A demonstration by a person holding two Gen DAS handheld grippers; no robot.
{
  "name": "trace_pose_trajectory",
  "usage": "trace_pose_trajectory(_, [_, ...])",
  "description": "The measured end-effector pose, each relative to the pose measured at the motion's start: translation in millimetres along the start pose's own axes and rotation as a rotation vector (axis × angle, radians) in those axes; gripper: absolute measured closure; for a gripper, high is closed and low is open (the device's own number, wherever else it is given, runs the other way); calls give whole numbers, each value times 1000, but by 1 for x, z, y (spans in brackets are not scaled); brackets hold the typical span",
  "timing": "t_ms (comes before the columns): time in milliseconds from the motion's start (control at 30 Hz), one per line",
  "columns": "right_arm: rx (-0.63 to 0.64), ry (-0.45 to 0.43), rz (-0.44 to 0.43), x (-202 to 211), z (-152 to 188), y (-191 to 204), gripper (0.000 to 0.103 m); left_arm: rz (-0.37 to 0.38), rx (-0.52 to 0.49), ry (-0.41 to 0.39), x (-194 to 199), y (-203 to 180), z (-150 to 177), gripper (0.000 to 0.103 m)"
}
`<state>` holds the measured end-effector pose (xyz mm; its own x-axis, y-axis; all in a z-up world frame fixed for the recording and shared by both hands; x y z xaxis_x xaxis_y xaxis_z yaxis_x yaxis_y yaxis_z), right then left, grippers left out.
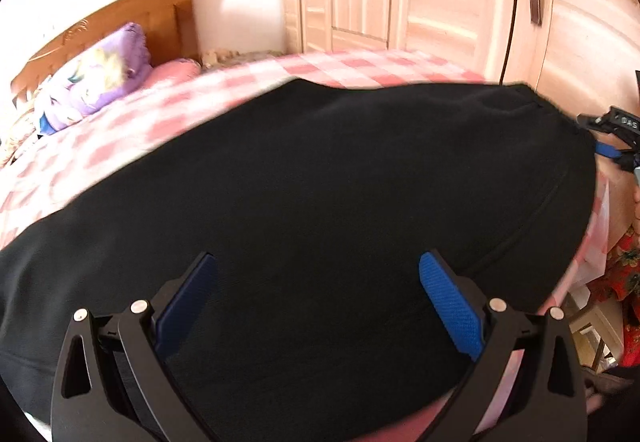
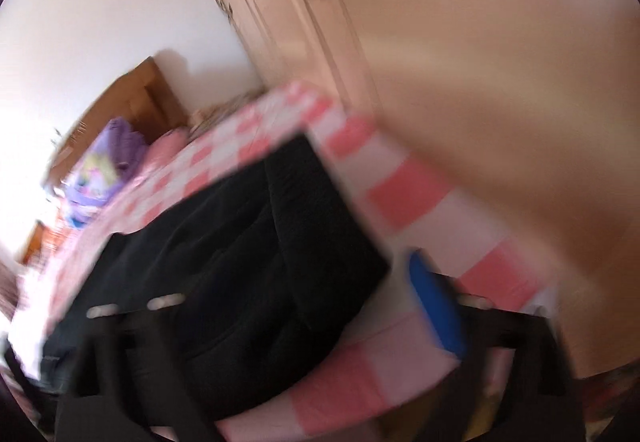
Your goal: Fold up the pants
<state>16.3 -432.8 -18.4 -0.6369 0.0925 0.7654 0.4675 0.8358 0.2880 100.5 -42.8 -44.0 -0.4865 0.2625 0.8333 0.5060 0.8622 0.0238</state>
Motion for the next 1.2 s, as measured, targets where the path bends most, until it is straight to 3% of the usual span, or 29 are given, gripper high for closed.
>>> trace_pose_trajectory(67, [94, -103, 126, 29, 4, 13, 13, -19, 45, -28, 18, 24, 12, 2])
trace_pose_trajectory(100, [131, -133, 138, 38, 7, 24, 13, -35, 97, -41, 30, 45, 22, 2])
trace_pose_trajectory(167, [237, -145, 68, 44, 15, 58, 13, -42, 204, -49, 44, 84, 38, 2])
trace_pose_trajectory(400, [665, 29, -261, -4, 64, 256, 13, -8, 838, -150, 108, 266, 137, 2])
trace_pose_trajectory(467, [838, 64, -344, -12, 92, 333, 13, -22, 972, -201, 126, 309, 168, 2])
trace_pose_trajectory(567, [1072, 127, -455, -18, 147, 435, 13, -15, 1083, -204, 132, 359, 195, 2])
trace_pose_trajectory(733, [1374, 251, -587, -8, 269, 556, 13, 58, 1125, -131, 116, 428, 194, 3])
trace_pose_trajectory(867, [1480, 297, -623, -12, 329, 615, 13, 17, 1125, -56, 107, 446, 193, 4])
trace_pose_trajectory(1000, [1468, 293, -552, -28, 350, 653, 17, 32, 1109, -93, 124, 435, 187, 3])
trace_pose_trajectory(1100, [1514, 266, -458, -41, 365, 661, 18, 3, 1056, -111, 140, 419, 183, 2])
trace_pose_trajectory(1200, [1538, 256, -401, -55, 376, 660, 29, -7, 1052, -102, 145, 412, 187, 2])
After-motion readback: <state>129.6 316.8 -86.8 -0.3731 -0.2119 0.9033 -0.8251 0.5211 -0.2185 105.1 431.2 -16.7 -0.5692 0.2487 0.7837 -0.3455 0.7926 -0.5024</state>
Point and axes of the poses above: each gripper's, at about its wrist camera, not at the fingertips, and x roughly against the way its jaws point, y to its left, z to its underside, the point moved 5 cm from there along -x, roughly the way its jaws point, and after that the axes turned 15 degrees about y, right-handed, at the moved point
